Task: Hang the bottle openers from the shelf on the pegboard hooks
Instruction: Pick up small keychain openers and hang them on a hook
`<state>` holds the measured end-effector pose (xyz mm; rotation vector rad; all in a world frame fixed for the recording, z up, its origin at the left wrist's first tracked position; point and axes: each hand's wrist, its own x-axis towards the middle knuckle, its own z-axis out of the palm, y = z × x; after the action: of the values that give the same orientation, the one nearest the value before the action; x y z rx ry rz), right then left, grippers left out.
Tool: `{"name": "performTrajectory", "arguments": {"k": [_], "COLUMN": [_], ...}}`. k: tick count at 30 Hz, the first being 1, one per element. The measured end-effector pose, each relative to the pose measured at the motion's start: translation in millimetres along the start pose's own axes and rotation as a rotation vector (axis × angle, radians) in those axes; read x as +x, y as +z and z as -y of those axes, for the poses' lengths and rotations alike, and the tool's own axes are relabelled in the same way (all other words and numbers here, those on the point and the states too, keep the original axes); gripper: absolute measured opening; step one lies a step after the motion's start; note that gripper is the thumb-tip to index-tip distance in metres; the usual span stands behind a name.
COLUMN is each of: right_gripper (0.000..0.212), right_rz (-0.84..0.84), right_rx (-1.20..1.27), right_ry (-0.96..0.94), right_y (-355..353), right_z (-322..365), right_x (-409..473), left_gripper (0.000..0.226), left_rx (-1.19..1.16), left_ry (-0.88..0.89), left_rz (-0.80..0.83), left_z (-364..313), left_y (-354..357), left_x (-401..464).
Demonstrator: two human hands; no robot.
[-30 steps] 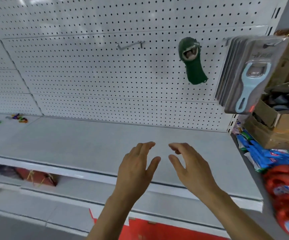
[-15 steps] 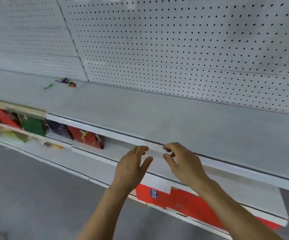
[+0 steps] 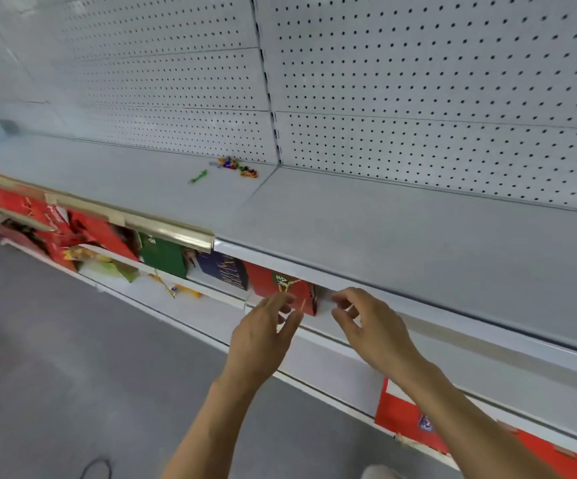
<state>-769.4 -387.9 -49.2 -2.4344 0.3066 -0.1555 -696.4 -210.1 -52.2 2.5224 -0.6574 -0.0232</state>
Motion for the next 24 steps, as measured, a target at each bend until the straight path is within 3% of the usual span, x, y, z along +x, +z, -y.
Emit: {"name": "performTrajectory", "arguments": {"k": [11,16,24], "right_gripper": [0.019,0.019,0.020], "right_rz": [0.013,-0.028,-0.037], "right_rx": [0.156,0.263,0.238], "right_ry": [0.013,0.050,0.091], "right_y": [61.1,82.3,113.6], "right_z": [50.9,69.9,90.0], "right_x": [175.3,264.8,361.5], "left_gripper": [0.026,0.028,0.026], "left_rx": [-0.116,-0.164,-0.194], "left_ry": [-0.057,-0.077,-0.113], "left_rz": [-0.059,-0.014,-0.012], "left_z": [104.3,143.7,199.8], "left_y": [-48.0,-65.7,-67.8], "left_x": [146.9,231.4,319.4]}}
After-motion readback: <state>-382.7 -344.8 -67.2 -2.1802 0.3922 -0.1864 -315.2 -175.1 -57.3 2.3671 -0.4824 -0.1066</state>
